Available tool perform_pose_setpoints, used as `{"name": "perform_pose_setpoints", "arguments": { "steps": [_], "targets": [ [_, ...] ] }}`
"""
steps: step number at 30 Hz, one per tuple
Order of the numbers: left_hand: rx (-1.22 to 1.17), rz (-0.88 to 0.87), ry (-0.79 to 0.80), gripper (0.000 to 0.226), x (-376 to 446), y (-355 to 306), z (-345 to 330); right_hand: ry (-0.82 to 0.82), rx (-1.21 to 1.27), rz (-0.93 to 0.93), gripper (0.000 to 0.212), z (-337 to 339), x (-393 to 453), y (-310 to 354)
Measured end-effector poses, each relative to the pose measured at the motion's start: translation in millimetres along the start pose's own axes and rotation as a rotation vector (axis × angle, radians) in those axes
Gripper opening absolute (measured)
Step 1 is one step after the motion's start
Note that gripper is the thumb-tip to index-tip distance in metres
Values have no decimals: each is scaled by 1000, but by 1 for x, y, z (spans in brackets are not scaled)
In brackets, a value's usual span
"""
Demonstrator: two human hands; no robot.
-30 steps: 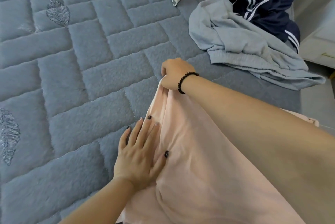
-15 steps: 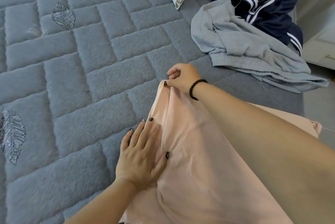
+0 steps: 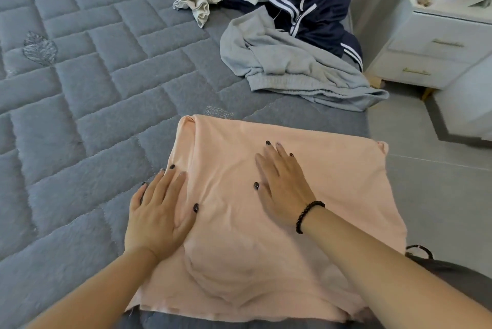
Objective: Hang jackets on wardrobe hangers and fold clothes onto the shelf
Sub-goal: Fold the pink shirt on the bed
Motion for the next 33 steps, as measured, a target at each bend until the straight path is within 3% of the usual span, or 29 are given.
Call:
{"name": "perform_pose_setpoints", "arguments": {
  "steps": [4,12,14,17,19,21,24,28,33],
  "targets": [
    [17,5,4,72,-3,-3,4,80,-18,-191,63,-24,-69,-55],
    [138,35,77,78,-7,-14,4,45,0,-323,78,-30,-157,-109],
    [164,76,116,73,-5,-21,6,55,63,-382,80,-34,-172,-120],
    [88,276,107,57,5,-37,22,40,188,-493,73,-37,-193,-141],
    [-18,419,78,62,14,-57,37,36,341,-576,75,-39,-206,-153],
    [-86,451,34,63,27,-87,44,-4,592,-670,84,-42,-218,-168],
    [-146,274,-7,61,52,-161,42,-99,1076,-725,71,-44,-227,-185],
    [-292,-84,121,56,75,-296,18,-72,1188,-688,36,-46,-229,-194],
    [-125,-180,242,60,93,-421,-17,-127,1263,-720,33,-44,-232,-208]
  ]
}}
Point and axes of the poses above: each hand's wrist, its own x-axis towards the middle knuckle, its own z-axis out of the back of the hand, y = z × x, the point moved 8 cm from there along x, towards the middle knuckle, and after that the axes turned 3 degrees about y, right-handed, at the moved point
